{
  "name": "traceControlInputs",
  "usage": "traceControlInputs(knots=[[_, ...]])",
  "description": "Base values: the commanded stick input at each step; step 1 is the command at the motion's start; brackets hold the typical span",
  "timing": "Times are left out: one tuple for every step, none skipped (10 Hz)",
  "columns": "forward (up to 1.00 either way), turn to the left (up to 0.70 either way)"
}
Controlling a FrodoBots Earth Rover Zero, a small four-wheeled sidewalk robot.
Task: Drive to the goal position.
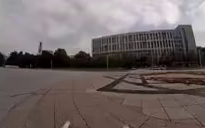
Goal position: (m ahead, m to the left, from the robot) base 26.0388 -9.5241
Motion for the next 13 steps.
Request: traceControlInputs(knots=[[0.7,0.0],[0.7,-0.01],[0.7,-0.13],[0.7,-0.04],[0.7,0.0],[0.7,0.0],[0.7,0.0],[0.7,-0.07],[0.7,-0.13],[0.7,-0.11],[0.7,0.0],[0.7,-0.06],[0.7,-0.15]])
